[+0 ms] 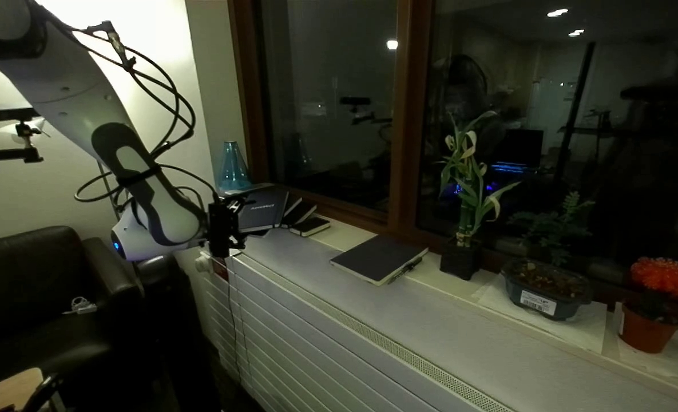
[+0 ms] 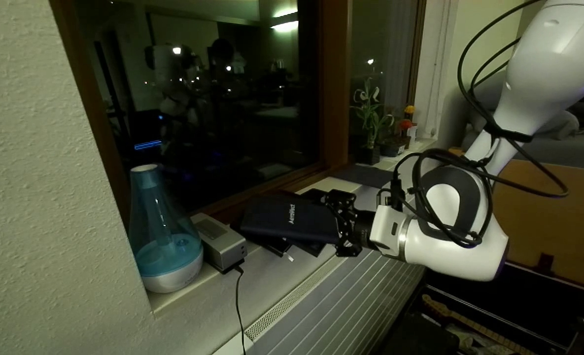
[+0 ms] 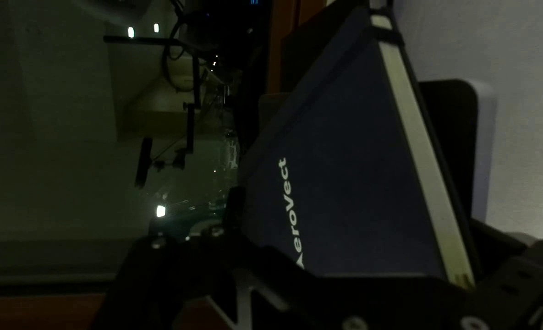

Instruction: Put the second book from the right on top of the books on the left.

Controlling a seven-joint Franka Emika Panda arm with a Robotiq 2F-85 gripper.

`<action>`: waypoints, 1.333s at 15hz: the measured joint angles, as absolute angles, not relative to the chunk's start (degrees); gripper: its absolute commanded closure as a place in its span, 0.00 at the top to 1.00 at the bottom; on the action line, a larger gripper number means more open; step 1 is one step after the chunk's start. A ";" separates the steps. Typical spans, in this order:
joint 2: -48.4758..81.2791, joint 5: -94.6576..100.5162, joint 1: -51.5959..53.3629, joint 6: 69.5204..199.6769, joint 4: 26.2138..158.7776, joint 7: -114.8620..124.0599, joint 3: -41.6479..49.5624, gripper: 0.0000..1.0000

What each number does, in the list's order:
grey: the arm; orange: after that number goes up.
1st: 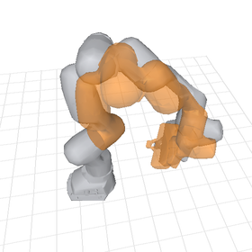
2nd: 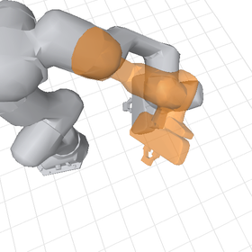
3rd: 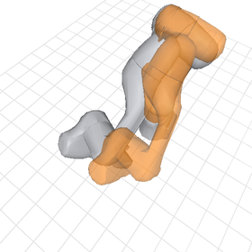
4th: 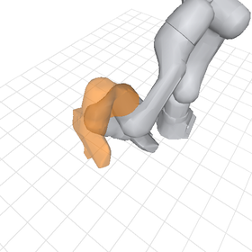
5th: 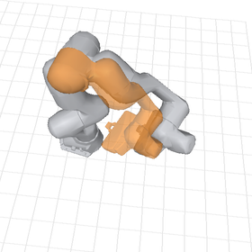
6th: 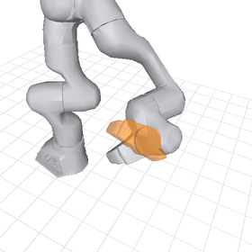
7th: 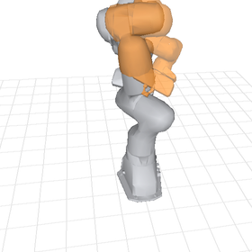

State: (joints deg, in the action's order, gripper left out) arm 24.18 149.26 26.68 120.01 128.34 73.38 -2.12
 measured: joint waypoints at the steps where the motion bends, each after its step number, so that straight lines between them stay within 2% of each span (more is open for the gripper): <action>1: 24.25 148.92 24.03 121.14 127.87 73.23 -4.49 0.58; 7: 24.38 143.54 13.98 133.96 122.55 72.16 -11.67 0.19; 10: 24.22 138.35 12.07 138.07 119.49 69.79 -13.20 0.04; 11: 24.13 136.54 11.81 138.80 118.65 68.87 -13.43 0.03; 12: 23.98 134.74 11.56 139.65 118.06 67.90 -13.70 0.06; 13: 23.78 133.10 11.36 140.31 117.70 67.13 -13.95 0.04; 14: 23.58 131.85 11.28 140.67 117.51 66.61 -14.15 0.14; 15: 23.35 130.76 11.27 140.78 117.39 66.25 -14.27 0.44; 17: 23.21 129.77 11.27 140.77 117.30 65.84 -14.38 0.50; 20: 23.35 129.74 11.27 139.56 117.51 65.72 -14.24 0.70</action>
